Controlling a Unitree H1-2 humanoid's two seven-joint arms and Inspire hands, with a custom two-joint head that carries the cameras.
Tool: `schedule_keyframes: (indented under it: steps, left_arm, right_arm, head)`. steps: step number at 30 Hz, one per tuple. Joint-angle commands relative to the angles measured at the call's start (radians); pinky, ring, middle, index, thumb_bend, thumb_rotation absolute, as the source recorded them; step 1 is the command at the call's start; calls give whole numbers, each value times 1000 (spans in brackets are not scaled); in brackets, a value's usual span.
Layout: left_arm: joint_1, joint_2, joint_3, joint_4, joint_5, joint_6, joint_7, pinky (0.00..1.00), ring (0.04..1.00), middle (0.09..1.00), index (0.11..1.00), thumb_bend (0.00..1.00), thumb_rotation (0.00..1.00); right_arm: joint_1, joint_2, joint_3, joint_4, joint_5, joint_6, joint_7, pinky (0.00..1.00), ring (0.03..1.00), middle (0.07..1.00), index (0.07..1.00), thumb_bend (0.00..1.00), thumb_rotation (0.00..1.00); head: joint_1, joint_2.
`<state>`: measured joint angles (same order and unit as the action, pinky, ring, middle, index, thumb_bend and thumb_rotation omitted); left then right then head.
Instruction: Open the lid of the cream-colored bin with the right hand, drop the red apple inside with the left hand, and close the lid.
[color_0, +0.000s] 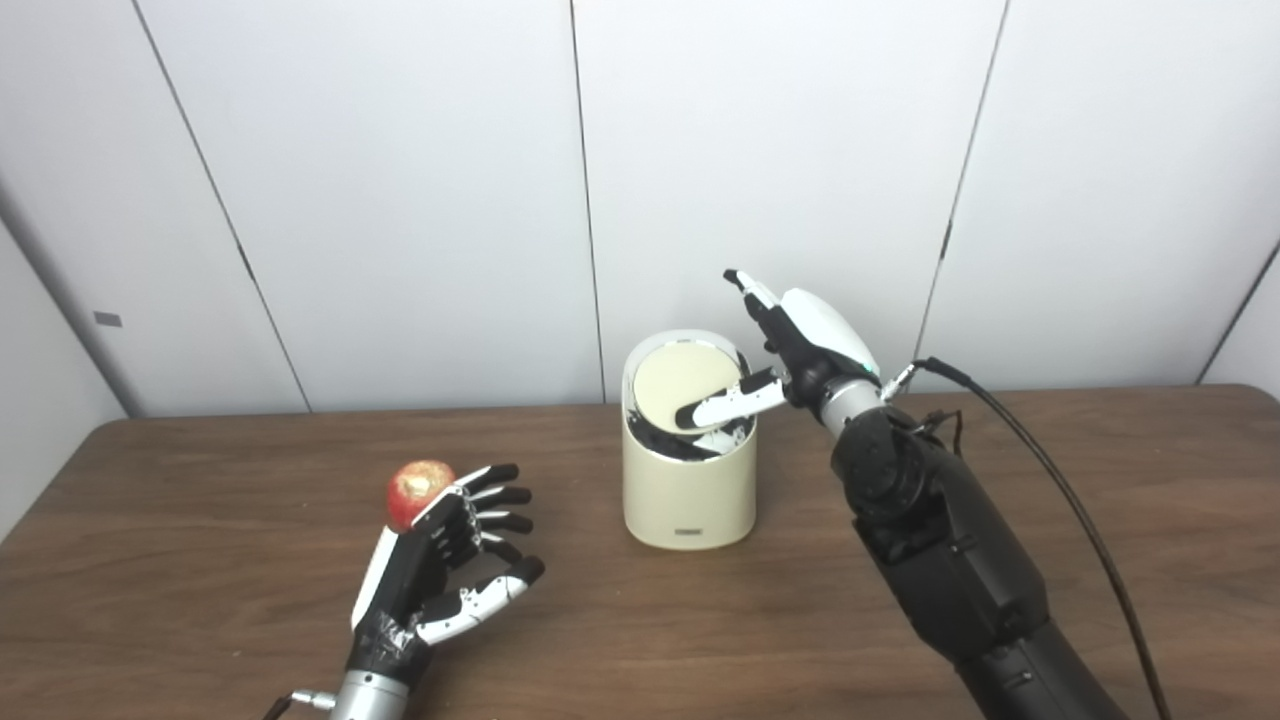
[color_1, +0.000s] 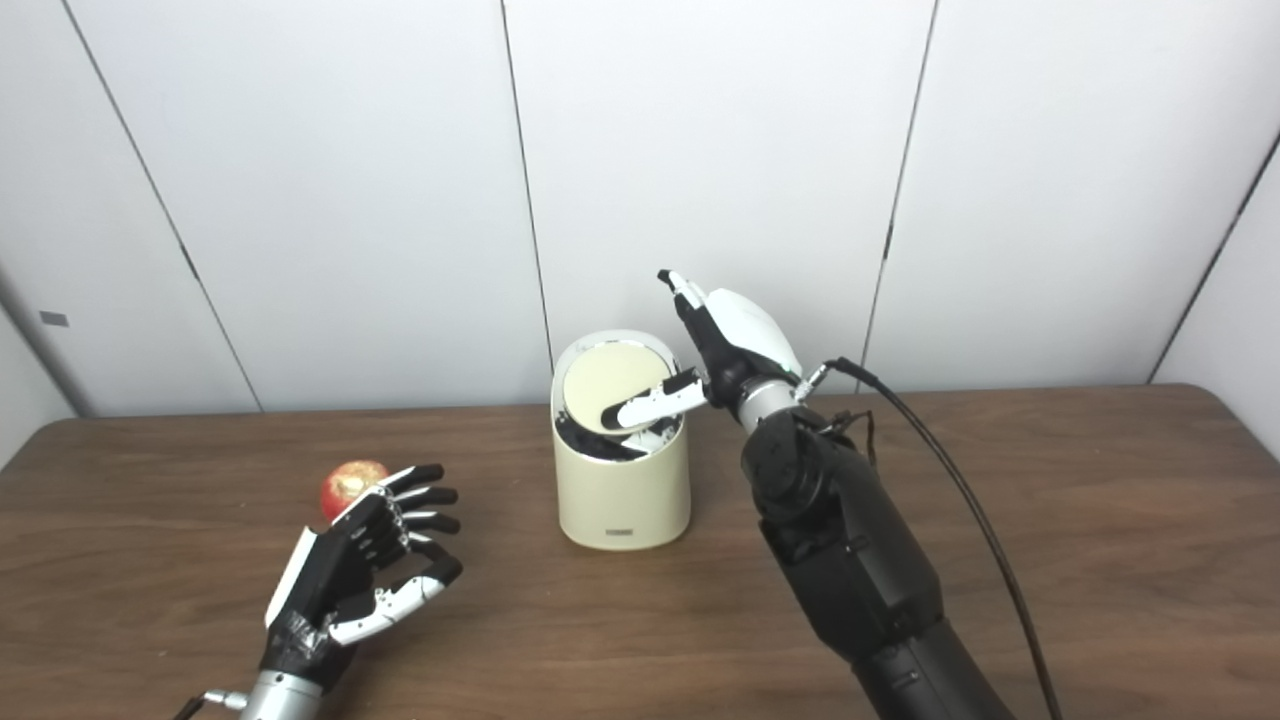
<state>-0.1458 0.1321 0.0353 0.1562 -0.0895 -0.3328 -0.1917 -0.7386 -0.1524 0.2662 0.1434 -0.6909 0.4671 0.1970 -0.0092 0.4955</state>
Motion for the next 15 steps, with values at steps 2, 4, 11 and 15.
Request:
schedule_keyframes:
  steps: [2, 4, 11, 15]
  left_arm:
    - [42, -28, -18, 3, 1, 1, 10, 524, 654, 740, 811, 660, 118]
    - [42, -28, -19, 4, -3, 3, 8, 524, 655, 741, 814, 663, 122]
    - [44, -26, -22, -6, -8, 9, 4, 508, 652, 739, 813, 642, 96]
    - [47, -28, -22, -13, -5, 10, 8, 508, 653, 737, 808, 648, 102]
  right_arm:
    - [-51, -13, 6, -5, -19, -3, -15, 774, 931, 985, 971, 911, 301]
    - [-55, -17, 14, -4, -28, -2, -14, 769, 930, 985, 969, 911, 296]
    - [-75, -42, 69, -13, -118, 1, 18, 768, 926, 979, 956, 913, 274]
    - [-80, -54, 108, -11, -161, 1, 38, 784, 915, 978, 956, 913, 245]
  head:
    - [-1, 2]
    - [-1, 3]
    - [2, 8]
    - [4, 11]
